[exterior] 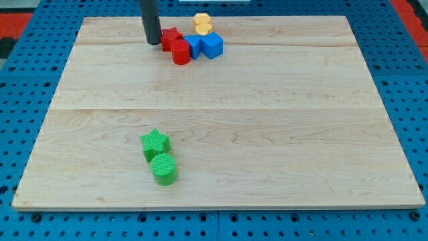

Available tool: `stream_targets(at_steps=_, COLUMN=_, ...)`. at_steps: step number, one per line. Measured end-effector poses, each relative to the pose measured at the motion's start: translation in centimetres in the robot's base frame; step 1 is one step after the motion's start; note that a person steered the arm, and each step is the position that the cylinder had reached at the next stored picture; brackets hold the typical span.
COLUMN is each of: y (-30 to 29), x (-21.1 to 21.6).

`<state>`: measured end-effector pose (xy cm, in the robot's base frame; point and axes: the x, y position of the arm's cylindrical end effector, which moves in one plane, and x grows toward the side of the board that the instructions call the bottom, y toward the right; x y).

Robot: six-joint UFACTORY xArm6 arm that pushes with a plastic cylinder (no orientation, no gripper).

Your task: Move the green star diagonally right to the green circle

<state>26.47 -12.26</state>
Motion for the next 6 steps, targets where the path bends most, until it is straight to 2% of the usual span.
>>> stream_targets(at_steps=1, y=-1.3, x=5.6)
stream_targets(at_steps=3, y=1.1, x=18.2)
stream_targets(at_steps=4, y=2.0, x=22.5)
stream_targets(at_steps=5, y=1.0, x=24.1)
stream_targets(at_steps=6, y=-2.9, x=24.2)
